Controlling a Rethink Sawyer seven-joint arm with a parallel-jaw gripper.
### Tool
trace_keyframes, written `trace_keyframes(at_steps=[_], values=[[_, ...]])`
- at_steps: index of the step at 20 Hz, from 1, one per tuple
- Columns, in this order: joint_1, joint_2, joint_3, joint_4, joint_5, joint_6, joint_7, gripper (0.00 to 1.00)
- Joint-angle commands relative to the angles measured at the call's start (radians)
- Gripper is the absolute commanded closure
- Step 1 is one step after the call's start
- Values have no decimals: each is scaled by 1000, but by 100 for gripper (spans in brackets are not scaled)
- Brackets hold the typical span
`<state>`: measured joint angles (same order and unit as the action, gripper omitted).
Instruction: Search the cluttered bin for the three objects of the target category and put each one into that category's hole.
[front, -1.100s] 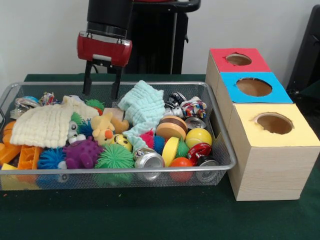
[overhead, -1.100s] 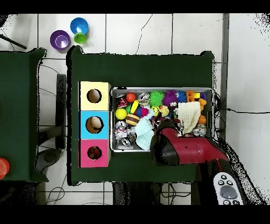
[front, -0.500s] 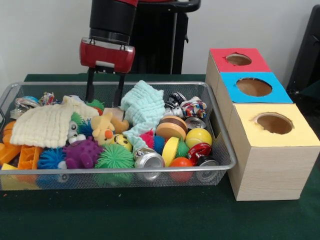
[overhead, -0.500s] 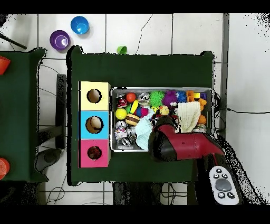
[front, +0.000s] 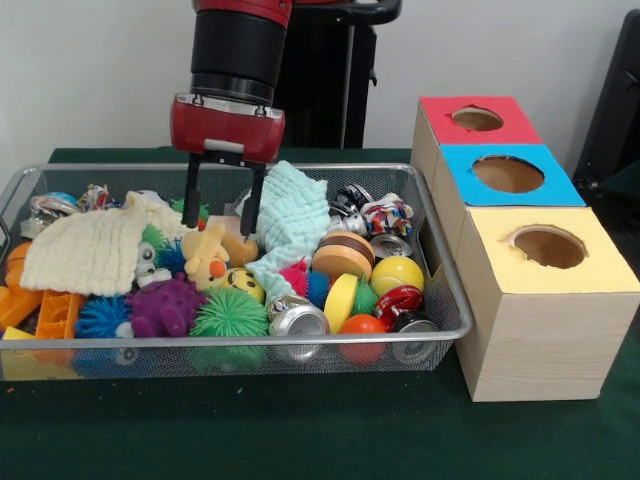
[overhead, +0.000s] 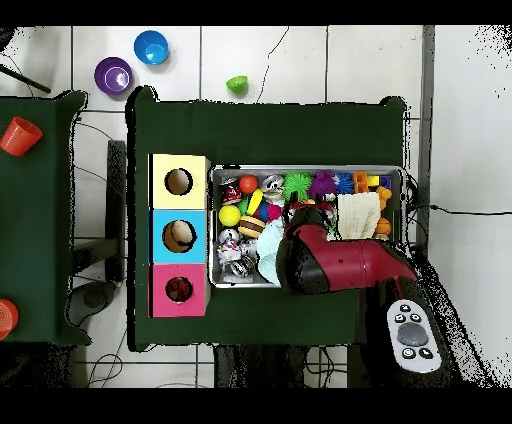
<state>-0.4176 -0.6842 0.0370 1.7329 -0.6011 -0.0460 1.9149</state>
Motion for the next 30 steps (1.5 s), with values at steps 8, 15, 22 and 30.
trace_keyframes(at_steps=[8,15,22,30], values=[[-84,53,44,-84,-27,-15,64,0],[-44,112,-30,-62,5,-44,112,0],[-22,175,-65,-48,17,-128,137,0],[6,209,-97,-45,40,-184,140,0]])
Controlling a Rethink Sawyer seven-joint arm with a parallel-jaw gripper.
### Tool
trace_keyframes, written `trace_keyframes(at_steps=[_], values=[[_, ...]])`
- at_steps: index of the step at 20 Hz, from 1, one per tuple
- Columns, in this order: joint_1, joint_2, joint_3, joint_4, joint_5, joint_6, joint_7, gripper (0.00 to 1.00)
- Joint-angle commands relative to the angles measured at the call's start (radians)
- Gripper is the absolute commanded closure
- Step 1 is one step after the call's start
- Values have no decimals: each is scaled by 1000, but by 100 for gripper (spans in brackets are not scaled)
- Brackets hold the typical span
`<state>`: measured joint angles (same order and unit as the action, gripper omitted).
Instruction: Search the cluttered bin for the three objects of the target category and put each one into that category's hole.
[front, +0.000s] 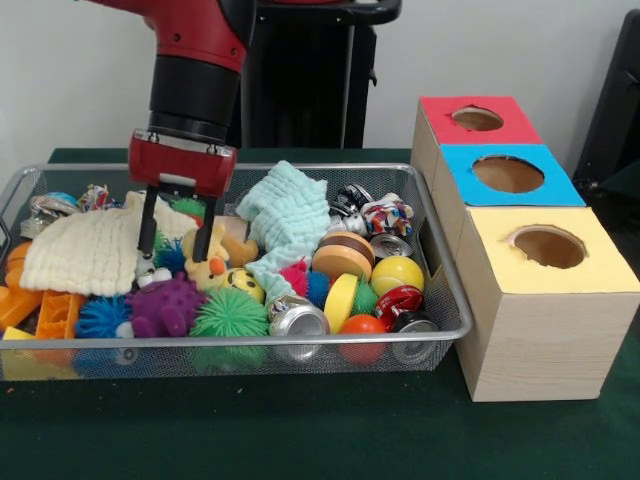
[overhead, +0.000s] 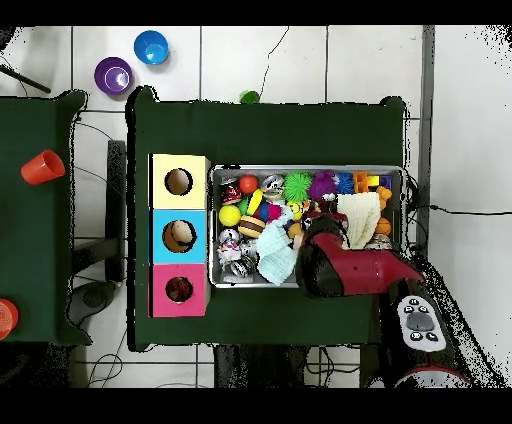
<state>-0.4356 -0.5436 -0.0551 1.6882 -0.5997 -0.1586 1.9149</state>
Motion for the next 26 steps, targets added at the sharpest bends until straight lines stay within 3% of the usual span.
trace_keyframes(at_steps=[1,7,18,19,26], values=[[32,77,-15,-1,45,-83,141,0],[80,118,-59,1,91,-141,151,0],[108,129,-79,33,142,-189,158,0],[105,128,-75,35,142,-194,159,100],[85,113,-55,39,118,-196,153,100]])
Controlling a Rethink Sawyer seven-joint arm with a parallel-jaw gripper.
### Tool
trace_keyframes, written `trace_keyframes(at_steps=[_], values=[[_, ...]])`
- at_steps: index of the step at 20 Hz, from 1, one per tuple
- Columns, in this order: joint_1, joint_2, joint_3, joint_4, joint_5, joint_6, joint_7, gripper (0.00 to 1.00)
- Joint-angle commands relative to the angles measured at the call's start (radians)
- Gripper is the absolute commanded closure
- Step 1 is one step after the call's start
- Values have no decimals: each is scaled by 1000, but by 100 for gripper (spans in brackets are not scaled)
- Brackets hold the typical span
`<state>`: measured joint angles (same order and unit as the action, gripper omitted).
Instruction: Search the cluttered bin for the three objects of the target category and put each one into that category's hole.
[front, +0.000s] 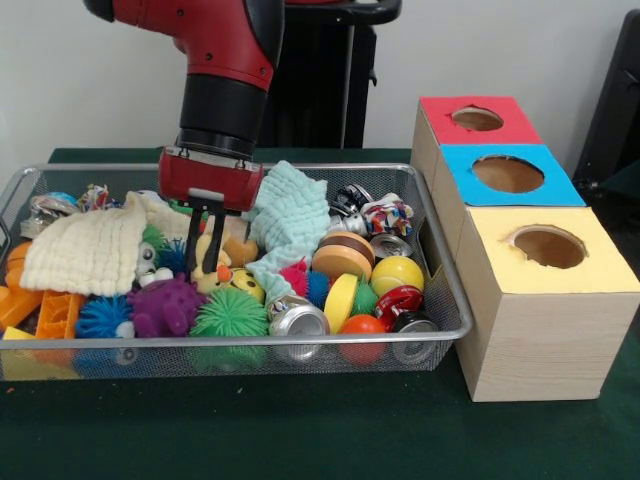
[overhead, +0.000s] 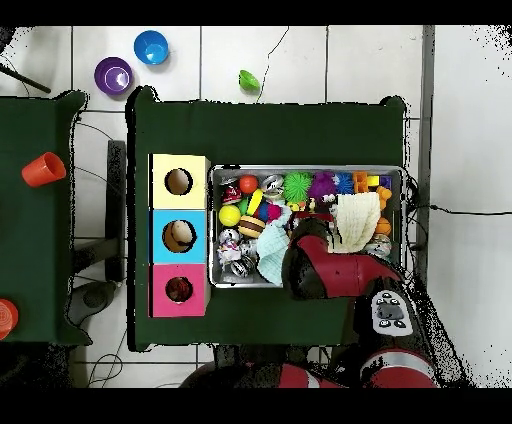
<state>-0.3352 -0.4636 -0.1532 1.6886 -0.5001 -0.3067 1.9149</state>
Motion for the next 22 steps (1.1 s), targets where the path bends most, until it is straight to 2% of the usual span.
trace_keyframes(at_steps=[1,6,10,13,15,19,21,22], values=[[-10,37,38,37,31,-60,159,100],[-17,20,44,48,22,-35,158,100],[-51,-193,108,153,4,189,129,100],[-103,-345,190,231,30,342,84,100],[-130,-388,218,255,40,397,53,100],[-143,-424,210,269,16,431,17,100],[-158,-433,221,288,0,413,31,100],[-139,-431,202,289,1,406,50,100]])
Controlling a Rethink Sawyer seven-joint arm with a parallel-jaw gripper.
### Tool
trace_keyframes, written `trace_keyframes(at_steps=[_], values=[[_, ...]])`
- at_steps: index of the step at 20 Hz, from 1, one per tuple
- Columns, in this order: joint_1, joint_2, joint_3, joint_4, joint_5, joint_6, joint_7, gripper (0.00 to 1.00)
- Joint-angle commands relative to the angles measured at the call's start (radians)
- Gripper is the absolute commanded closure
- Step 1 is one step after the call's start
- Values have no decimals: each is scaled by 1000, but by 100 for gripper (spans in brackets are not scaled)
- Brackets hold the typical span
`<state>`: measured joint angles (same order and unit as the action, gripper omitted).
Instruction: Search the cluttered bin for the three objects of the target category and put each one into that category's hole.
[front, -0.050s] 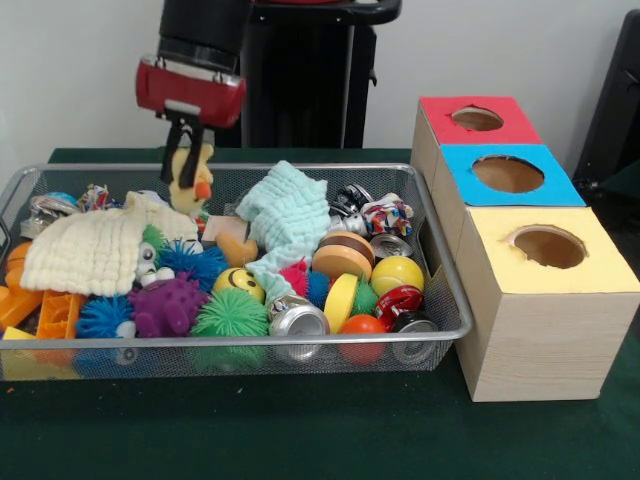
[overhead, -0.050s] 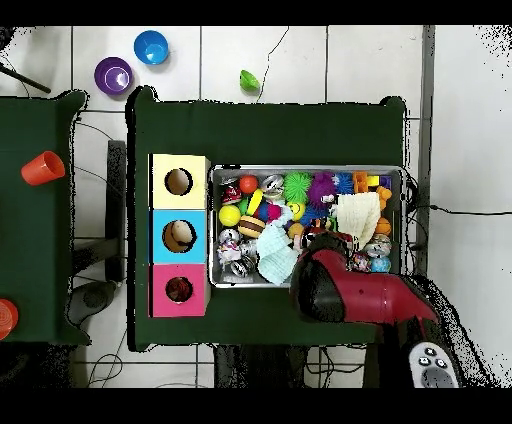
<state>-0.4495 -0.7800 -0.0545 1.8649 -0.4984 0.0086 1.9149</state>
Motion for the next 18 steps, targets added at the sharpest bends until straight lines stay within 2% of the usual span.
trace_keyframes(at_steps=[1,5,10,13,18], values=[[-5,-112,83,113,1,83,69,100],[125,-57,-30,73,25,64,141,100],[223,-3,-119,43,63,28,189,100],[302,28,-180,20,103,39,214,100],[382,18,-232,20,161,100,216,100]])
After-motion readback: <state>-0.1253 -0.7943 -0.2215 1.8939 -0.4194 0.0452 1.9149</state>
